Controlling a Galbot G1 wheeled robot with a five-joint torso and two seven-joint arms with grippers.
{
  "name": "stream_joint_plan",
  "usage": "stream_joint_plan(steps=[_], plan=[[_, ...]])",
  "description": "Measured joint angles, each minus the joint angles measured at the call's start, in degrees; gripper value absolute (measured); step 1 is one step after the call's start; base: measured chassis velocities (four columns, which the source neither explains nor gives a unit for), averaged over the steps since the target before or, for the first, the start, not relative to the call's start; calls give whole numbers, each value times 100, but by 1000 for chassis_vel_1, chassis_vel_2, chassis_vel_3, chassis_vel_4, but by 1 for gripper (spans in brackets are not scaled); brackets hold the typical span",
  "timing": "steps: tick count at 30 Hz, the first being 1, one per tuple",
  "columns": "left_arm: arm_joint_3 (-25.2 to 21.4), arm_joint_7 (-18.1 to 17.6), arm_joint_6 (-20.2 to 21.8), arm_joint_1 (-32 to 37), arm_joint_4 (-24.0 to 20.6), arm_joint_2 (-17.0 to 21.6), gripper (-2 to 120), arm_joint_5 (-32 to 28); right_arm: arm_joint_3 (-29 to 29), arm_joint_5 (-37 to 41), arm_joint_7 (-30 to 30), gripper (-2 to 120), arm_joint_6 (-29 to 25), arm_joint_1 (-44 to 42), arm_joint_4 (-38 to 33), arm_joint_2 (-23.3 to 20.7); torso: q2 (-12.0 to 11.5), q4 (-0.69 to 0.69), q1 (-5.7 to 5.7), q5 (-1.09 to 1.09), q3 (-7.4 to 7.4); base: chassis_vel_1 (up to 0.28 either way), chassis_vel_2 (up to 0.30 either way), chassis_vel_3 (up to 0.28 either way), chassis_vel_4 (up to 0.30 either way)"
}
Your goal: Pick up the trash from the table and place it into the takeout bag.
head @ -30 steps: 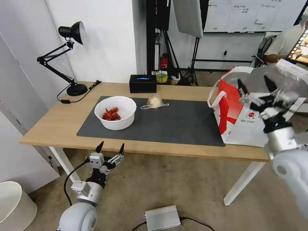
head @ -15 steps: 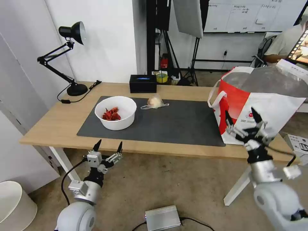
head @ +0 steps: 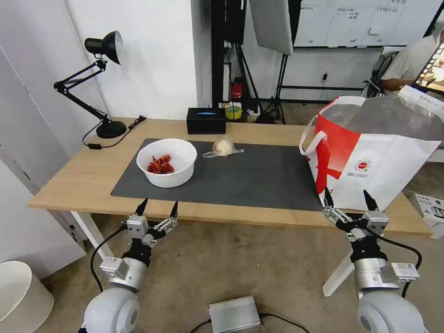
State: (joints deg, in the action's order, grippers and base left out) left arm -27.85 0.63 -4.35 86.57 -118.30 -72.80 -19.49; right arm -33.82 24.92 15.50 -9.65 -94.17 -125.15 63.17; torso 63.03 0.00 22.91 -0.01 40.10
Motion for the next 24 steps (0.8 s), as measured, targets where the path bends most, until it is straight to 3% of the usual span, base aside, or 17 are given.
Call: stream_joint_plan(steps=[11,24], plan=[[-34,-3,8,-2,5,-34,100,-5,51,-155,-93,100,520,-390,-409,1,0,0,0,1,0,0,0,0,0],[-70,-8,9,-12,23,-50,100,-6,126,-224,-300,100,518,-417,-393,46,0,0,1,1,0,0,0,0,0]])
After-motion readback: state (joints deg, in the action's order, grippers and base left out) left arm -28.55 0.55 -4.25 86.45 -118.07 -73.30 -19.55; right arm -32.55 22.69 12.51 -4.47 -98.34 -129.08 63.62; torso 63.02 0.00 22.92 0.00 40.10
